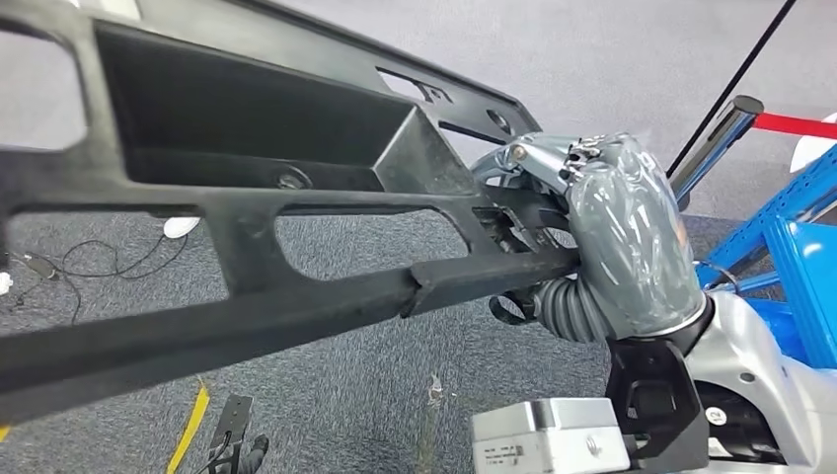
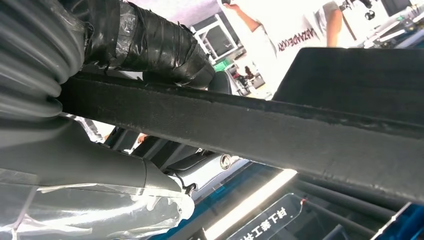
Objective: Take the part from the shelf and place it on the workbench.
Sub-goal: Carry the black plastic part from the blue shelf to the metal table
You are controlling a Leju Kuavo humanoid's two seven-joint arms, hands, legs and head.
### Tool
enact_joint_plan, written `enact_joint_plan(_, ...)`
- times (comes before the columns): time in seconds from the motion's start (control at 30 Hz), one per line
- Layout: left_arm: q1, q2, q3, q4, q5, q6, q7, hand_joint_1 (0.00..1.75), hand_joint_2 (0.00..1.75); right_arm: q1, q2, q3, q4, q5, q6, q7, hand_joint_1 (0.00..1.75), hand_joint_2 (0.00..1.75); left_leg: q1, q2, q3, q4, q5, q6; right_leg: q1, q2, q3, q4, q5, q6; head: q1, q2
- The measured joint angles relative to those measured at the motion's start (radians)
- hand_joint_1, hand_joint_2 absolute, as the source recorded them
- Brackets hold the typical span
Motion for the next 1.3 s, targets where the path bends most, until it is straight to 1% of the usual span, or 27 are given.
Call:
enact_joint_plan(0.03, 0.0, 0.0, -0.001, 0.0, 0.0, 0.0, 0.0, 0.0, 1.75, -0.001, 0.001, 0.0, 0.0, 0.0, 0.0, 0.0, 1.71, 1.75, 0.001, 0.001, -0.02, 0.044, -0.026, -0.004, -0.001, -0.005, 0.002, -0.003, 0.001, -0.004, -0.001, 0.0)
enact_joint_plan(0.1, 0.0, -0.001, -0.002, 0.0, 0.0, 0.0, -0.001, 0.0, 1.75, -0.001, 0.002, 0.0, 0.0, 0.0, 0.0, 0.0, 1.71, 1.75, 0.002, 0.004, -0.077, 0.17, -0.086, -0.01, 0.001, -0.016, 0.002, -0.003, 0.0, -0.01, -0.002, 0.0)
enact_joint_plan(0.13, 0.001, -0.002, -0.003, 0.0, 0.0, 0.0, -0.001, 0.0, 1.75, -0.001, 0.002, 0.0, 0.0, -0.001, 0.001, 0.0, 1.71, 1.75, 0.003, 0.005, -0.102, 0.221, -0.102, -0.011, 0.002, -0.022, 0.002, -0.002, -0.001, -0.011, -0.002, 0.0)
enact_joint_plan(0.17, 0.002, -0.002, -0.003, 0.0, 0.0, 0.0, 0.0, 0.0, 1.75, -0.001, 0.002, 0.0, 0.0, -0.001, 0.001, 0.0, 1.71, 1.75, 0.003, 0.006, -0.111, 0.24, -0.1, -0.012, 0.003, -0.029, 0.002, -0.001, -0.002, -0.012, -0.002, 0.0)
enact_joint_plan(0.2, 0.003, -0.003, -0.003, 0.0, 0.0, 0.0, 0.0, 0.0, 1.75, 0.0, 0.002, 0.0, 0.0, -0.001, 0.001, 0.0, 1.71, 1.75, 0.003, 0.008, -0.102, 0.221, -0.081, -0.01, 0.004, -0.036, 0.003, 0.0, -0.004, -0.013, -0.002, 0.0)
enact_joint_plan(0.23, 0.003, -0.003, -0.003, 0.0, 0.0, 0.0, 0.0, 0.0, 1.75, 0.0, 0.003, 0.0, 0.0, -0.001, 0.001, 0.0, 1.71, 1.75, 0.002, 0.016, -0.075, 0.168, -0.049, -0.008, 0.005, -0.043, 0.004, 0.002, -0.006, -0.012, -0.002, 0.0)
enact_joint_plan(0.3, 0.001, -0.003, -0.003, 0.0, 0.0, 0.001, -0.001, 0.0, 1.75, -0.001, 0.003, 0.0, 0.0, -0.001, 0.001, 0.0, 1.71, 1.75, -0.005, 0.052, -0.009, 0.036, 0.0, 0.0, 0.008, -0.056, 0.005, 0.007, -0.011, -0.007, -0.002, 0.0)
enact_joint_plan(0.37, -0.002, -0.003, -0.004, 0.0, 0.0, 0.001, -0.001, 0.0, 1.75, -0.001, 0.003, 0.0, 0.0, -0.001, 0.001, 0.0, 1.71, 1.75, -0.013, 0.071, 0.019, -0.025, 0.011, 0.011, 0.013, -0.071, 0.005, 0.01, -0.015, 0.001, -0.001, 0.0)
enact_joint_plan(0.43, 0.0, -0.003, -0.004, 0.0, 0.0, 0.001, -0.002, 0.0, 1.75, -0.001, 0.004, 0.0, 0.0, -0.001, 0.001, 0.0, 1.71, 1.75, -0.013, 0.053, 0.019, -0.031, 0.016, 0.021, 0.014, -0.086, 0.007, 0.009, -0.018, 0.01, -0.001, 0.0)
enact_joint_plan(0.5, 0.002, -0.003, -0.004, 0.0, 0.0, 0.002, -0.002, 0.0, 1.75, -0.002, 0.005, 0.0, 0.0, -0.001, 0.001, 0.0, 1.71, 1.75, -0.009, 0.033, 0.024, -0.04, 0.022, 0.031, 0.009, -0.059, -0.001, 0.033, -0.038, 0.02, 0.001, 0.0)
enact_joint_plan(0.57, 0.0, -0.004, -0.004, 0.0, 0.0, 0.004, -0.002, 0.0, 1.75, -0.003, 0.005, 0.0, 0.0, -0.001, 0.004, 0.0, 1.71, 1.75, -0.005, 0.016, 0.028, -0.045, 0.025, 0.039, 0.004, -0.011, -0.044, 0.131, -0.092, 0.028, 0.003, 0.0)
enact_joint_plan(0.63, -0.002, -0.004, -0.004, 0.0, 0.0, 0.006, -0.003, 0.0, 1.75, -0.001, 0.005, 0.0, 0.0, -0.001, 0.008, 0.0, 1.71, 1.75, -0.004, -0.006, 0.027, -0.043, 0.025, 0.042, 0.002, 0.005, -0.107, 0.258, -0.141, 0.032, 0.003, 0.0)
enact_joint_plan(0.67, -0.001, -0.004, -0.004, 0.0, 0.0, 0.006, -0.003, 0.0, 1.75, 0.0, 0.005, 0.0, 0.0, -0.001, 0.01, 0.0, 1.71, 1.75, -0.004, -0.019, 0.027, -0.042, 0.025, 0.043, 0.0, 0.006, -0.124, 0.288, -0.143, 0.033, 0.003, 0.0)
enact_joint_plan(0.7, -0.001, -0.004, -0.004, 0.0, 0.0, 0.006, -0.003, 0.0, 1.75, 0.0, 0.005, 0.0, 0.0, -0.001, 0.013, 0.0, 1.71, 1.75, -0.003, -0.032, 0.027, -0.04, 0.025, 0.042, -0.002, 0.007, -0.122, 0.279, -0.125, 0.034, 0.003, 0.0)
enact_joint_plan(0.73, 0.0, -0.005, -0.004, 0.0, 0.0, 0.006, -0.003, 0.0, 1.75, 0.0, 0.005, 0.0, -0.001, -0.001, 0.015, 0.0, 1.71, 1.75, -0.002, -0.046, 0.027, -0.037, 0.024, 0.041, -0.004, 0.011, -0.102, 0.232, -0.093, 0.034, 0.004, 0.0)
enact_joint_plan(0.8, -0.001, -0.006, -0.004, 0.0, 0.0, 0.007, -0.003, 0.0, 1.75, -0.002, 0.005, 0.0, -0.003, -0.001, 0.018, 0.0, 1.71, 1.75, 0.0, -0.07, 0.025, -0.032, 0.021, 0.035, -0.011, 0.045, -0.039, 0.095, -0.032, 0.033, 0.004, 0.0)
enact_joint_plan(0.87, -0.001, -0.006, -0.004, 0.0, 0.0, 0.009, -0.003, 0.0, 1.75, -0.004, 0.005, 0.0, -0.007, -0.001, 0.02, 0.0, 1.71, 1.75, 0.001, -0.091, 0.017, -0.028, 0.022, 0.024, -0.012, 0.072, -0.005, 0.022, -0.016, 0.03, 0.003, 0.0)
enact_joint_plan(0.93, 0.002, -0.005, -0.004, 0.0, 0.0, 0.011, -0.004, 0.0, 1.75, -0.005, 0.005, 0.0, -0.01, -0.001, 0.023, 0.001, 1.71, 1.75, 0.004, -0.111, 0.01, -0.03, 0.027, 0.01, -0.01, 0.059, 0.0, 0.014, -0.016, 0.023, 0.002, 0.0)
enact_joint_plan(0.97, 0.005, -0.005, -0.004, 0.0, 0.0, 0.012, -0.004, 0.0, 1.75, -0.005, 0.005, 0.0, -0.011, -0.001, 0.024, 0.001, 1.71, 1.75, 0.005, -0.104, 0.007, -0.028, 0.025, 0.005, -0.011, 0.048, 0.002, 0.01, -0.013, 0.017, 0.003, 0.0)
enact_joint_plan(1.03, 0.007, -0.005, -0.004, 0.0, 0.001, 0.012, -0.004, 0.0, 1.75, -0.007, 0.005, 0.0, -0.013, -0.001, 0.025, 0.001, 1.71, 1.75, 0.002, -0.057, -0.017, 0.02, -0.006, -0.003, -0.013, 0.025, 0.007, 0.001, -0.009, 0.003, -0.004, 0.0)
enact_joint_plan(1.07, 0.006, -0.005, -0.005, 0.0, 0.001, 0.012, -0.004, 0.0, 1.75, -0.007, 0.006, 0.0, -0.014, -0.001, 0.026, 0.001, 1.71, 1.75, 0.002, -0.026, -0.042, 0.074, -0.035, -0.005, -0.011, 0.013, 0.009, -0.001, -0.009, -0.001, -0.007, 0.0)
enact_joint_plan(1.1, 0.004, -0.006, -0.005, 0.0, 0.001, 0.012, -0.004, 0.0, 1.75, -0.008, 0.006, 0.0, -0.016, -0.001, 0.027, 0.001, 1.71, 1.75, 0.003, -0.008, -0.074, 0.14, -0.066, -0.008, -0.009, 0.0, 0.009, -0.001, -0.01, -0.005, -0.011, 0.0)
enact_joint_plan(1.13, 0.003, -0.006, -0.006, 0.0, 0.001, 0.012, -0.004, 0.0, 1.75, -0.007, 0.006, 0.0, -0.016, -0.001, 0.028, 0.001, 1.71, 1.75, 0.005, -0.001, -0.104, 0.201, -0.088, -0.01, -0.007, -0.013, 0.009, 0.0, -0.011, -0.006, -0.011, 0.0)
enact_joint_plan(1.17, 0.003, -0.007, -0.006, 0.0, 0.001, 0.012, -0.004, 0.0, 1.75, -0.007, 0.006, 0.0, -0.017, -0.001, 0.029, 0.001, 1.71, 1.75, 0.006, 0.002, -0.121, 0.237, -0.096, -0.012, -0.006, -0.026, 0.009, 0.0, -0.012, -0.007, -0.011, 0.0)
enact_joint_plan(1.2, 0.004, -0.007, -0.006, 0.0, 0.001, 0.012, -0.004, 0.0, 1.75, -0.007, 0.006, 0.0, -0.017, -0.001, 0.03, 0.001, 1.71, 1.75, 0.007, 0.005, -0.12, 0.237, -0.085, -0.013, -0.005, -0.038, 0.01, 0.001, -0.013, -0.007, -0.011, 0.0)
enact_joint_plan(1.23, 0.004, -0.007, -0.006, 0.0, 0.001, 0.012, -0.004, 0.0, 1.75, -0.007, 0.006, 0.0, -0.017, -0.001, 0.03, 0.001, 1.71, 1.75, 0.007, 0.01, -0.098, 0.197, -0.059, -0.012, -0.004, -0.05, 0.01, 0.002, -0.015, -0.006, -0.011, 0.0)
enact_joint_plan(1.3, 0.003, -0.007, -0.006, 0.0, 0.001, 0.012, -0.004, 0.0, 1.75, -0.007, 0.006, 0.0, -0.018, -0.001, 0.03, 0.001, 1.71, 1.75, 0.002, 0.043, -0.025, 0.061, -0.006, -0.007, -0.002, -0.071, 0.013, 0.006, -0.02, -0.001, -0.011, 0.0)
